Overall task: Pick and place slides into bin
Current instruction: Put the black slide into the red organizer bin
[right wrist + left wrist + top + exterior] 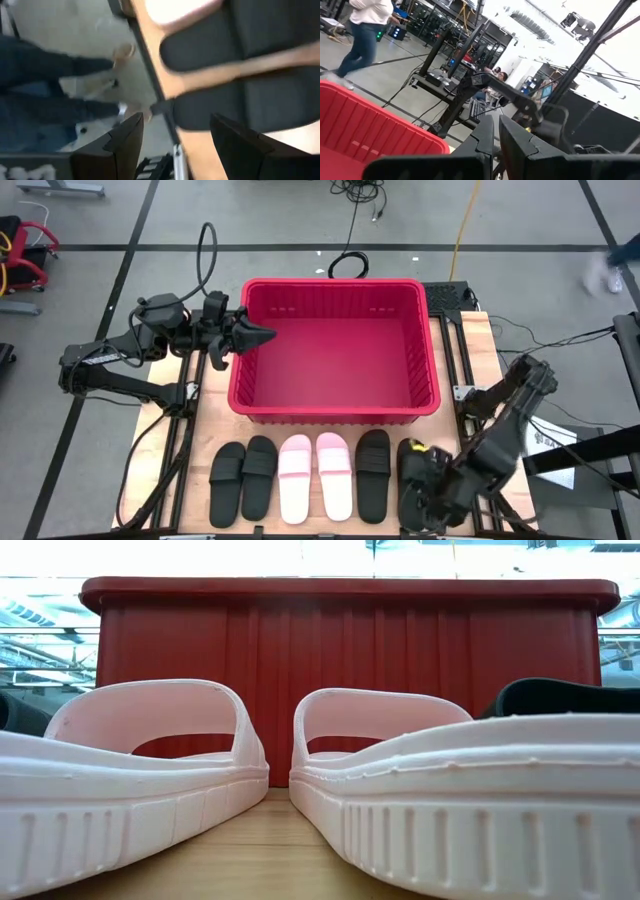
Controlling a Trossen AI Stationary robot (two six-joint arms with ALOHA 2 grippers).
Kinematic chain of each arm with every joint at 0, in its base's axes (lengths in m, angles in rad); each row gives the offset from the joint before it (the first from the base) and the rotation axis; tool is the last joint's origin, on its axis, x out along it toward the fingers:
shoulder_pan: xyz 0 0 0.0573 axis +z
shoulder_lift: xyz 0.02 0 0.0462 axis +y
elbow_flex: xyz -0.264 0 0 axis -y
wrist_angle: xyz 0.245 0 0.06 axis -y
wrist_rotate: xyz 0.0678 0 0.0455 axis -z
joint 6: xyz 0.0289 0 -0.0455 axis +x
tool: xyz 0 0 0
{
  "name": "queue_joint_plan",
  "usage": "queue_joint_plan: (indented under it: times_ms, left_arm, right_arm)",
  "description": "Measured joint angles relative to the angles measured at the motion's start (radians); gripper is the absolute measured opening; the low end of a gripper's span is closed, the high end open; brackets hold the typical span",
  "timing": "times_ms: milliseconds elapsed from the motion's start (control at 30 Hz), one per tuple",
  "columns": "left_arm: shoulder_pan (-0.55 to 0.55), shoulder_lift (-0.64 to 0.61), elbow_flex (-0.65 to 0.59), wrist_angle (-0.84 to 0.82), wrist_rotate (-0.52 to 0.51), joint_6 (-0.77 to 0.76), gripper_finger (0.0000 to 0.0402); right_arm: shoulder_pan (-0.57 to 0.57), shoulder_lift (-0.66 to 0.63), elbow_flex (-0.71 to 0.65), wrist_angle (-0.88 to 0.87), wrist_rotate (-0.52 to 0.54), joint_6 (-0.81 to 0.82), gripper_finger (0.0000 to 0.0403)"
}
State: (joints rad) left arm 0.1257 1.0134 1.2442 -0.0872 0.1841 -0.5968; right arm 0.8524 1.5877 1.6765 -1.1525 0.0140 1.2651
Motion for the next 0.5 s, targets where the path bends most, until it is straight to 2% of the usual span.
queue_joint_plan:
  times_ms: [100, 300, 367, 500]
  left_arm:
    - [0.000, 0.000, 0.000, -0.002, 0.001, 0.000, 0.0026]
    - [0.000, 0.000, 0.000, -0.044, 0.001, -0.001, 0.0026]
    - [0.000, 0.000, 0.000, -0.064, 0.001, -0.001, 0.0026]
    - [0.000, 0.000, 0.000, -0.097, 0.001, -0.003, 0.0026]
  right_arm:
    - [0.000, -0.015, -0.144, 0.162, -0.128, 0.054, 0.0222]
    - [0.000, -0.020, -0.391, 0.496, -0.249, 0.178, 0.0222]
    - [0.000, -0.021, -0.448, 0.588, -0.244, 0.209, 0.0222]
    - [0.000, -0.021, -0.506, 0.735, -0.140, 0.208, 0.0222]
